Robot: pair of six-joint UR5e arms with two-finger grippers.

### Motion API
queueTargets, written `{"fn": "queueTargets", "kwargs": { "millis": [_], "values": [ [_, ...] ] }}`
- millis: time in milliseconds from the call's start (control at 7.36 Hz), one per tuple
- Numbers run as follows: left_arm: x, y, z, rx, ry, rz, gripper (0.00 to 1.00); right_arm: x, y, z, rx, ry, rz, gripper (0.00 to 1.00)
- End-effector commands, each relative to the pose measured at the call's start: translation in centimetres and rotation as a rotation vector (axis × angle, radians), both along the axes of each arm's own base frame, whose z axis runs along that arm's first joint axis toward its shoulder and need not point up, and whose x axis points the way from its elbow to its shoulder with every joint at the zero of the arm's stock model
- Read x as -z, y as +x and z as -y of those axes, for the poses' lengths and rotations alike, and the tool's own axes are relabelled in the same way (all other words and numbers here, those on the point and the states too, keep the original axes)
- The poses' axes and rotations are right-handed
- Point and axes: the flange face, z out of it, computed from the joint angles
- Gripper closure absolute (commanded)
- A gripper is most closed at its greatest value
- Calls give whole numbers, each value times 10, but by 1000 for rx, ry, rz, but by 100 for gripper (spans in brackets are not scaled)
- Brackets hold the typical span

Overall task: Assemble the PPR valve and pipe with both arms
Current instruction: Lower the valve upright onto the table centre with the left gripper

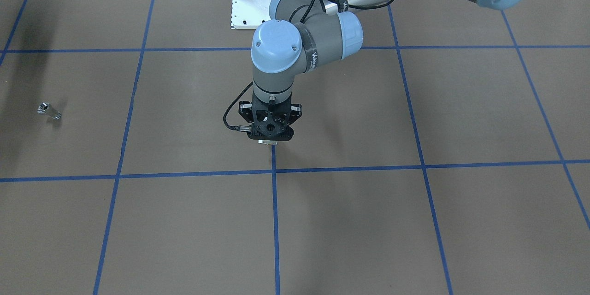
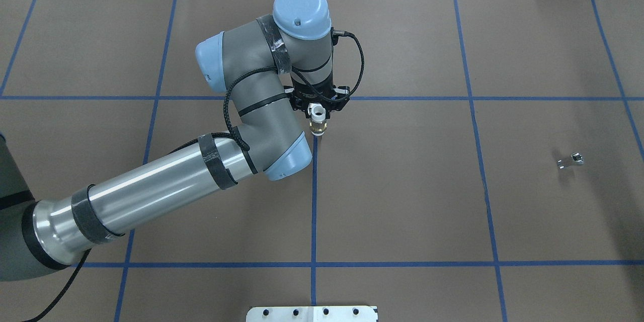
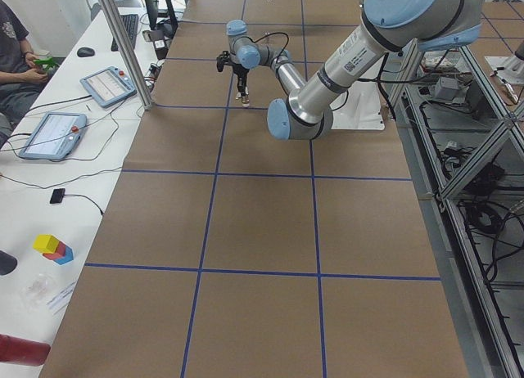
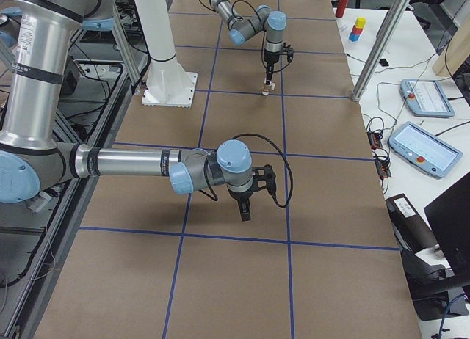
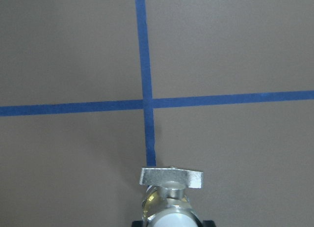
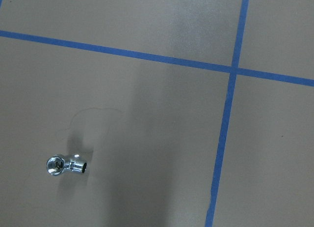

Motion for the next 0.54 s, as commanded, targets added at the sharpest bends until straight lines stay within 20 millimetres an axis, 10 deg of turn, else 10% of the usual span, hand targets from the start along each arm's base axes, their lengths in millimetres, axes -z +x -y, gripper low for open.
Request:
{"fn": "queueTargets", "kwargs": {
  "millis": [0,408],
  "values": [
    [-6,1,0,-2,-4,4,100,1,0,0,0,3,0,0],
    [-7,3,-3,-7,-4,4,100,0,0,0,-1,-1,0,0]
  ]
}}
